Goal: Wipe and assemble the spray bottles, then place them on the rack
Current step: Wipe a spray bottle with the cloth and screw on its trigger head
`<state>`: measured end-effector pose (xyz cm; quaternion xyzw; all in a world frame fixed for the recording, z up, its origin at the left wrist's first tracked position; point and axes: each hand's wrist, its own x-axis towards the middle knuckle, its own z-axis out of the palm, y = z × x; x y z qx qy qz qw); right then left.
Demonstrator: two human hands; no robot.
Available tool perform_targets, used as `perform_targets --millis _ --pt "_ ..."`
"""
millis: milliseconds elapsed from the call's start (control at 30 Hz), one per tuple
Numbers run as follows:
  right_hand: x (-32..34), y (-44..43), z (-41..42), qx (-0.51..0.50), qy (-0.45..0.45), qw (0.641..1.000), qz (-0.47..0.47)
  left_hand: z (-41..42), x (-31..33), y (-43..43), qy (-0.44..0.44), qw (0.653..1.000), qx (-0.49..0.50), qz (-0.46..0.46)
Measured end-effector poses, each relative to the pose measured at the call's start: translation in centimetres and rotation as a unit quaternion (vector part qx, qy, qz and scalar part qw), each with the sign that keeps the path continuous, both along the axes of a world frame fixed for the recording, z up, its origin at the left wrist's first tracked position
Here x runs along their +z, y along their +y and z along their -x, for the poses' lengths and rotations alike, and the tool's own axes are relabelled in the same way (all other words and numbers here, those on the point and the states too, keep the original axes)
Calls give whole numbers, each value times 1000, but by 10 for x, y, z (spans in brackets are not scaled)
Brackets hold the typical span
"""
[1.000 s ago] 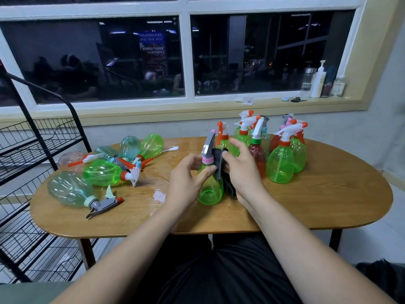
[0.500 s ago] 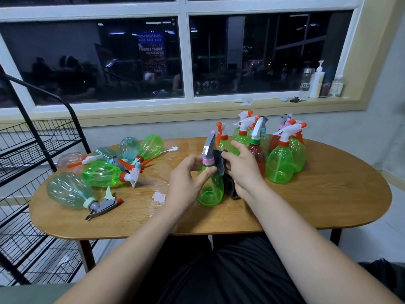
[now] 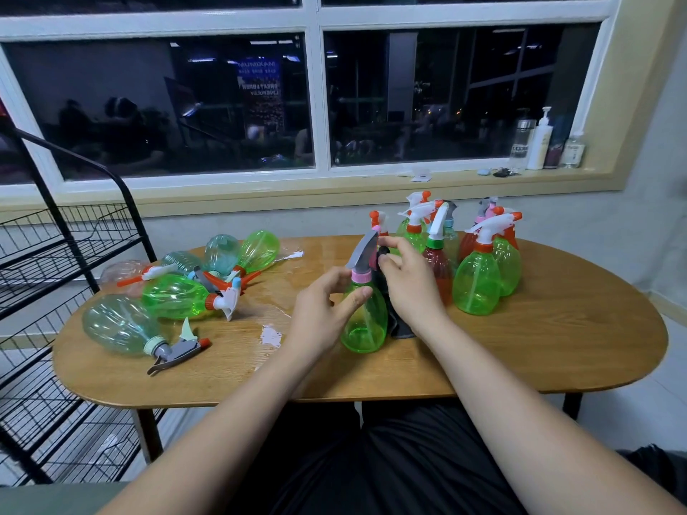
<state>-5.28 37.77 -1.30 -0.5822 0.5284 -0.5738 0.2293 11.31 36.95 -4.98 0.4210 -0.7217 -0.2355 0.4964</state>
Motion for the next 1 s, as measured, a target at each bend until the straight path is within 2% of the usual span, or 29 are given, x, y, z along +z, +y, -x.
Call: perform_targets --millis 167,367,767,900,1000 --pt "1 3 3 -8 -8 998 54 1 -2 1 -13 1000 -27 -3" --pt "5 7 4 -38 -101 991 78 4 -1 2 -29 999 -28 0" --pt "-32 16 16 -11 47 999 26 4 -2 3 -28 999 -27 0" --pt "-32 9 27 -29 65 997 18 4 0 3 -25 999 -29 -7" --pt "-16 8 31 -60 23 996 62 4 -2 1 -31 999 -29 -6"
